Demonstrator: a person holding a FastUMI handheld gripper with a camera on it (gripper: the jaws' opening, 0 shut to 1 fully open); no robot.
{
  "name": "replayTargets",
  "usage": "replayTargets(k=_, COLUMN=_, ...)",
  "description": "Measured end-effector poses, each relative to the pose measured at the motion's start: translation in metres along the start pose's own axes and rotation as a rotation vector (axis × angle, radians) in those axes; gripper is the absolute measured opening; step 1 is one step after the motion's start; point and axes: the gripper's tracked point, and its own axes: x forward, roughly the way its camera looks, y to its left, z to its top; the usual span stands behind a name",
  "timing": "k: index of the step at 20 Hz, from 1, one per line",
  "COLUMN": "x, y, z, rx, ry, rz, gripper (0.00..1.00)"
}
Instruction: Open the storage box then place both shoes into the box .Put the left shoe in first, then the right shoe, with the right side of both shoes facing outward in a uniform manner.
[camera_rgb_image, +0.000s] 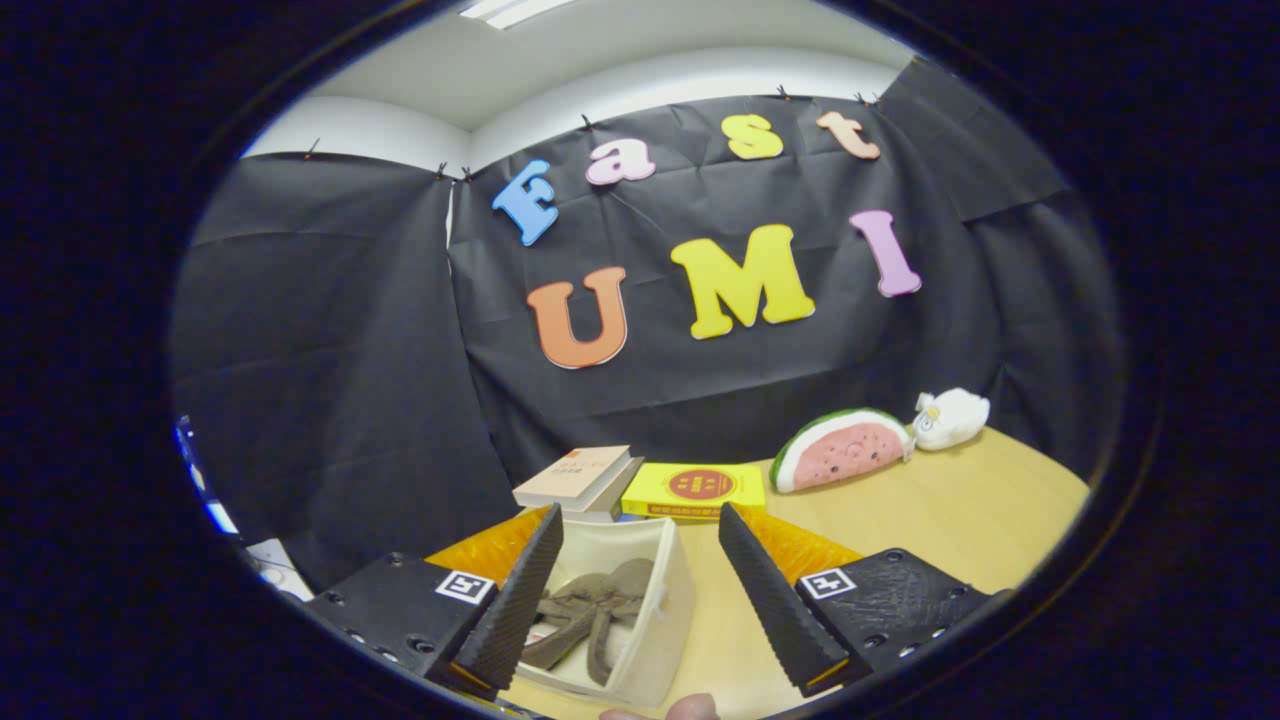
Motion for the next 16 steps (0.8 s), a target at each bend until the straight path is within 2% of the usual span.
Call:
replayTargets(k=2, x=-0.021, y=-0.034, z=0.024, rx=-0.053, ry=-0.085, rz=-0.031, gripper=0.95)
replayTargets(k=6, x=-0.053, y=-0.102, z=0.039, rx=-0.064, ry=-0.079, rz=-0.036, gripper=0.95)
replayTargets(k=9, x=-0.073, y=-0.159, z=0.051, rx=-0.108, ry=-0.103, rz=-0.071, gripper=0.95)
replayTargets(k=12, x=-0.094, y=-0.2, z=0.054, rx=-0.134, ry=-0.111, rz=-0.074, gripper=0.95)
replayTargets(k=16, x=-0.119, y=-0.252, z=0.072, rx=-0.119, ry=-0.174, rz=-0.121, gripper=0.95)
